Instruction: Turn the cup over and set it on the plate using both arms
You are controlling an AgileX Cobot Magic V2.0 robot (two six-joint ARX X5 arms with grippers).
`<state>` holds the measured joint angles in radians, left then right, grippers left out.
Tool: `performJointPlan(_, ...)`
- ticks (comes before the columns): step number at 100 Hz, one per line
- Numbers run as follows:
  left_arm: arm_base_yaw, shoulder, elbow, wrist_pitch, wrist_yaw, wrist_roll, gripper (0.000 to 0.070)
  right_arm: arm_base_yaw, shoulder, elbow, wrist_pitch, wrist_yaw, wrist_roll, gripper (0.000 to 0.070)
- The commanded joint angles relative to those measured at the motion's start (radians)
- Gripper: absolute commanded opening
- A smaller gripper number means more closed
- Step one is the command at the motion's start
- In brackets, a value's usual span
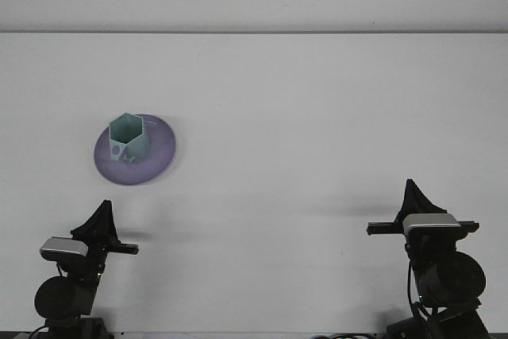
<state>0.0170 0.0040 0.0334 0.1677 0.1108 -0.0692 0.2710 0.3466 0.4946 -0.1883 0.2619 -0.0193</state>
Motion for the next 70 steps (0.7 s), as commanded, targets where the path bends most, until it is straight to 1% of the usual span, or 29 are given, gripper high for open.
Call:
performJointPlan(1,0.0,-0.001,-0.019,0.006,0.004,0.002,0.0013,0.002,0.001,0.001,0.014,0.0,-0.004,0.0)
performJointPlan(70,0.0,-0.001,-0.019,0.013,0.004,-0.002,0.0014,0.002,0.001,0.0,0.023,0.001,-0.004,0.0)
